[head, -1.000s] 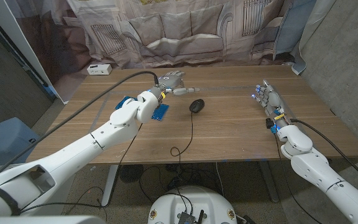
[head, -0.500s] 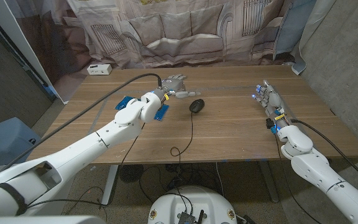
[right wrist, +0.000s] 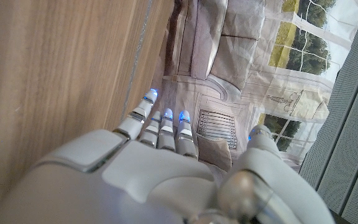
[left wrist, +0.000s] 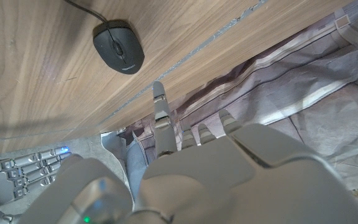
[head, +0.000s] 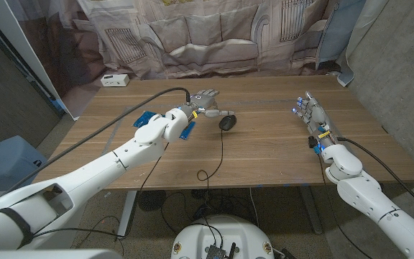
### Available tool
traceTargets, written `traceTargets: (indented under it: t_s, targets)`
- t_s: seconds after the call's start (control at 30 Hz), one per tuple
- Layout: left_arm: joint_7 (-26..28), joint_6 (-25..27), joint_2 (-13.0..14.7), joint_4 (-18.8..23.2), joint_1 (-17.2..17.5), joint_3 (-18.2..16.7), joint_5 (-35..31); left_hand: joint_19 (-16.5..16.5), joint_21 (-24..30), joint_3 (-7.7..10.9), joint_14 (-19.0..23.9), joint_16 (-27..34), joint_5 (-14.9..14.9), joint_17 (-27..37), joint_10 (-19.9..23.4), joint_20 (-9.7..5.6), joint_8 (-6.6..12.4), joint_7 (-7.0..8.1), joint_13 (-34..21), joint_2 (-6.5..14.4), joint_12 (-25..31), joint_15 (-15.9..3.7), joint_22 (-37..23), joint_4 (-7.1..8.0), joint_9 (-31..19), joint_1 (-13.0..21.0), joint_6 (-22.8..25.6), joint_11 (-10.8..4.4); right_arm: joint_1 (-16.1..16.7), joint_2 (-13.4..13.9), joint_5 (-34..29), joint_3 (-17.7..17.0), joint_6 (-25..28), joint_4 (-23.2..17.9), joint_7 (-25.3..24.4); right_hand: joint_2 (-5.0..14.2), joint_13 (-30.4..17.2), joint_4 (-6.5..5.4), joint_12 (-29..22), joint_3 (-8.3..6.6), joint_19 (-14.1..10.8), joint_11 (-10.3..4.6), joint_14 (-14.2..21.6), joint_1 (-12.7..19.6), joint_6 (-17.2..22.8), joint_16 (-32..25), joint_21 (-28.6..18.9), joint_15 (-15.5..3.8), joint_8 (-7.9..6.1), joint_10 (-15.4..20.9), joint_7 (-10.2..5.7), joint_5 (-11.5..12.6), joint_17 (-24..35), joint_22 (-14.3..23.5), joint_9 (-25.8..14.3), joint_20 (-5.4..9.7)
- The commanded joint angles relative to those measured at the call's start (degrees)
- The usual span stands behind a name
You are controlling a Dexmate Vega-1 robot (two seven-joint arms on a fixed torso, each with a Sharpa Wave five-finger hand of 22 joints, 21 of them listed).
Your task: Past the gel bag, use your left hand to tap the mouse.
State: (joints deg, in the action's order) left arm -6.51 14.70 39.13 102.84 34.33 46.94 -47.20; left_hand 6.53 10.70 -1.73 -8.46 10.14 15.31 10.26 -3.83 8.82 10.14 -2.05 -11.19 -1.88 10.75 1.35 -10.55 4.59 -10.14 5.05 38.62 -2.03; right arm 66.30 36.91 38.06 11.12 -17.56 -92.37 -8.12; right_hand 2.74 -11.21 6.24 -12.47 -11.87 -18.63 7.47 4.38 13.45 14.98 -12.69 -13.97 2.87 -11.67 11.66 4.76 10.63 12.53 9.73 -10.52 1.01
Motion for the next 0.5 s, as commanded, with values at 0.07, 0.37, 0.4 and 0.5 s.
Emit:
traceTargets:
  t_s: [0.07,0.37,0.4,0.5]
  targets:
    - [-2.3,-1.5,1.4,-0.3,-0.6,1.3,-1.7,1.7,-0.1,-0.83,-2.1,-0.1,0.8,0.3,-2.6,0.07,-0.65,0.31,-0.1,0.1,-0.2,0.49,-0.1,0.56,-0.1,-0.8,-3.8,0.21,0.0,0.0,0.1,-0.1,0.2,-0.1,-0.1,0.49,-0.1,0.19,0.3,-0.10,-0.2,0.19,0.1,-0.3,0.5,0.1,0.1,0.41,0.16,0.5,0.06,-0.1,0.0,0.1,-0.3,-0.61]
    - [-2.9,-2.1,1.9,-0.6,0.2,1.2,-2.3,3.2,-0.1,-1.43,-3.8,-0.2,1.1,0.3,-5.0,-0.20,-0.61,1.08,-0.1,0.2,-0.3,0.75,-0.2,0.96,-0.1,-1.1,-6.9,0.65,0.1,-0.1,0.2,0.0,0.4,0.1,-0.2,0.52,-0.1,0.19,0.3,-0.05,-0.3,0.16,0.1,-0.3,0.6,0.1,0.3,0.43,0.15,0.5,0.04,-0.1,0.0,0.1,-0.3,-0.68]
    - [-3.0,-2.2,1.9,-0.7,0.3,1.2,-2.3,3.0,0.0,-1.49,-4.0,-0.2,1.1,0.3,-5.2,0.08,-0.59,1.27,-0.1,0.3,-0.3,0.77,-0.2,1.00,-0.1,-1.2,-7.2,0.63,0.2,-0.1,0.1,0.0,0.4,0.1,-0.2,0.52,-0.1,0.19,0.3,-0.04,-0.3,0.19,0.1,-0.3,0.6,0.1,0.3,0.46,0.16,0.5,0.04,-0.1,0.0,0.1,-0.3,-0.67]
    - [-4.3,-2.2,1.9,-0.7,0.1,1.4,-2.5,4.1,0.1,-2.03,-6.0,-0.2,1.4,0.4,-7.8,0.01,-0.63,1.09,-0.2,0.5,-0.4,0.73,-0.2,1.34,-0.1,-1.4,-10.3,0.67,0.2,-0.2,0.1,0.0,0.4,0.1,-0.3,0.51,-0.1,0.20,0.3,-0.03,-0.3,0.18,0.1,-0.3,0.6,0.1,0.3,0.51,0.16,0.5,0.02,-0.1,0.0,0.1,-0.3,-0.72]
